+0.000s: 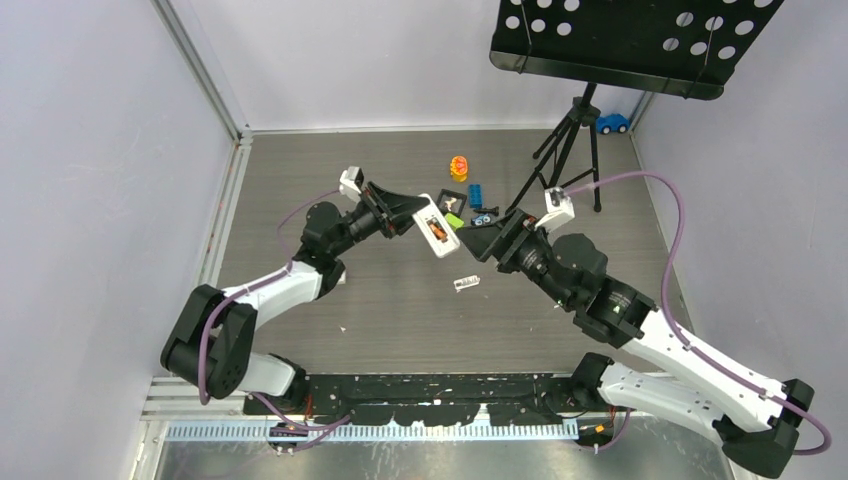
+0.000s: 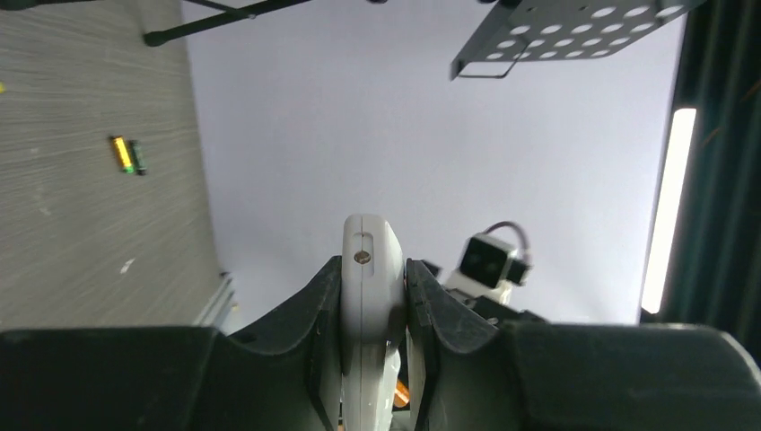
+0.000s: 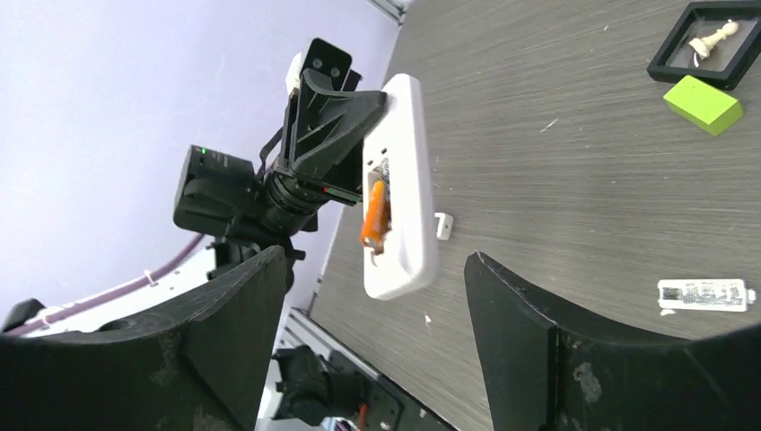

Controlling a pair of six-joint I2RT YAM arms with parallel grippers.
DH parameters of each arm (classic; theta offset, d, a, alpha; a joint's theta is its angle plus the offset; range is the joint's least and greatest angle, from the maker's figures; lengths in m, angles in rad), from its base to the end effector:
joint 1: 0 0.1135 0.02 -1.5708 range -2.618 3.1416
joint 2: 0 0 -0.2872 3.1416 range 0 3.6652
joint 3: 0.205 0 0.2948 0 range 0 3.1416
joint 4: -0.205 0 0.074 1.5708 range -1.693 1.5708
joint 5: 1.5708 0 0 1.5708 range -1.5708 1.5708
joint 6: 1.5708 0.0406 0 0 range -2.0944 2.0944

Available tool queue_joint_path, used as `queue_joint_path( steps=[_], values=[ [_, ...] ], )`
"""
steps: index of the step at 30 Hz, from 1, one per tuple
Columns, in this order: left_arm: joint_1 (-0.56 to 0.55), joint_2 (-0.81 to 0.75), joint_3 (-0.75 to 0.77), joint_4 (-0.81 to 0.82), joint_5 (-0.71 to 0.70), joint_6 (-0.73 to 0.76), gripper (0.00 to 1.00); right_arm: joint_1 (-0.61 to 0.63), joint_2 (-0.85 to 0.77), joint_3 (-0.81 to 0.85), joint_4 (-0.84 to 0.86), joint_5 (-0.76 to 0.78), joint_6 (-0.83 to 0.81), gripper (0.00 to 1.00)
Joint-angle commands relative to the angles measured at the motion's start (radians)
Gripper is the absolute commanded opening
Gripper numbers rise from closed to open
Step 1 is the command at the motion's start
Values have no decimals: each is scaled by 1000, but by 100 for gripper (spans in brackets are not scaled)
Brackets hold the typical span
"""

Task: Load the batteries into the remote control

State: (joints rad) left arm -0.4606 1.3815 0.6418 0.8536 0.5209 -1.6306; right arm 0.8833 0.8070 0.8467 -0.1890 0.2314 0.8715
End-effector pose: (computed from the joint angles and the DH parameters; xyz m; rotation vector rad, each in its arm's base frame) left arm 0.2849 -0.1639 0.2578 -0.5413 1.7831 -1.9703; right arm 0.1466 0.1638 0.3755 0.1728 1.8365 1.0788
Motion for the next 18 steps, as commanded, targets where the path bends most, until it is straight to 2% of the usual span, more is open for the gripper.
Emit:
queue_joint_path(
  steps=[1, 4, 9, 18],
  values=[
    [-4, 15, 26, 203, -69, -219, 0, 0, -35, -81, 213, 81, 157, 78],
    [-12, 34, 21, 264, -91, -279, 0, 0, -18, -114, 305, 49, 203, 78],
    [-24, 32, 12, 268, -107, -292, 0, 1, 43, -127, 405, 12, 261, 78],
    [-25, 41, 2, 280, -98, -296, 0, 0, 96, -134, 473, 6, 310, 73]
  ],
)
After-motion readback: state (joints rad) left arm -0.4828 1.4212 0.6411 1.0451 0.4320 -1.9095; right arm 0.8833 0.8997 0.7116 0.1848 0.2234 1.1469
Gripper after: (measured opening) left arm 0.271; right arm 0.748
